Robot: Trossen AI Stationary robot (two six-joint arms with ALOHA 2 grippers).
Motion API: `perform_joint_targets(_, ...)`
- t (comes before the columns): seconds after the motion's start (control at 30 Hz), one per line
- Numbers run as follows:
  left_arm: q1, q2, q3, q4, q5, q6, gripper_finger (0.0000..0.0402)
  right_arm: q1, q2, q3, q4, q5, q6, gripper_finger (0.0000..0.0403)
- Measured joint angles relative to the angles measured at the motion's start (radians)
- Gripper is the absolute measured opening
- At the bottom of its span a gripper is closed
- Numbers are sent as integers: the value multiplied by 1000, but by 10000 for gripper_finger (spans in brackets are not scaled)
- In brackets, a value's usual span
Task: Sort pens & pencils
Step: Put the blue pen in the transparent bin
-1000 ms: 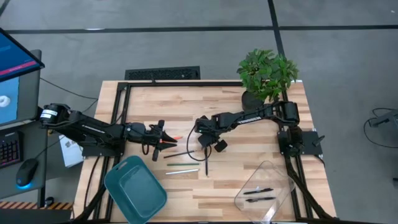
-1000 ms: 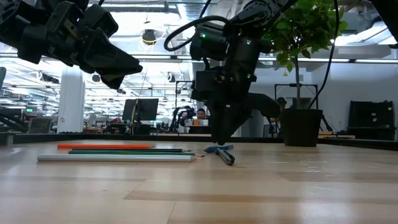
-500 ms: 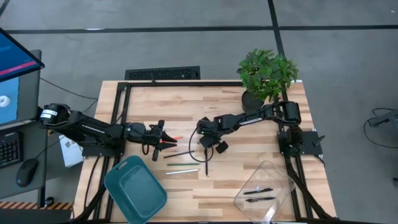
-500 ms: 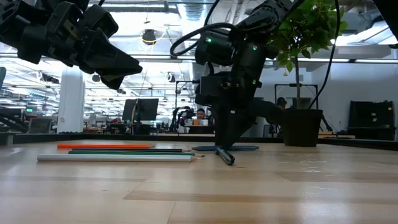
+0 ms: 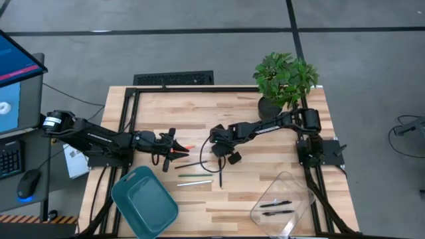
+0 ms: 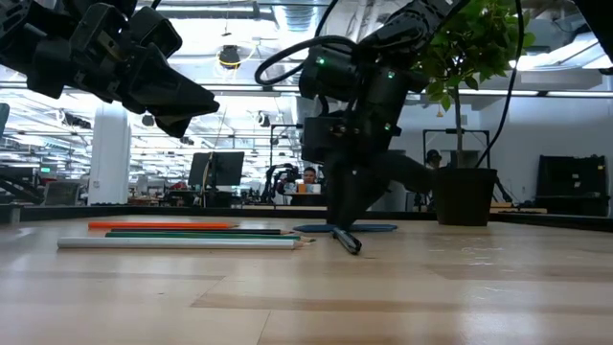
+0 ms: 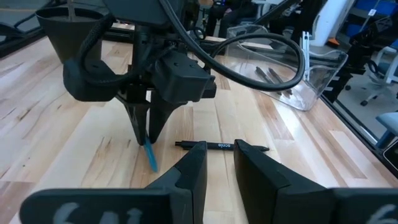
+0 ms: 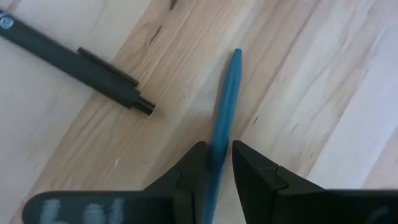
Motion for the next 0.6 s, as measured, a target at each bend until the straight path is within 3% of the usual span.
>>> perform_joint_targets(0.4,0,0,0,1,0,-5,71,30,4,-1,49,7,27,100)
perform_joint_targets(0.6,0,0,0,1,0,-5,71,34,4,-1,52,1,57,76)
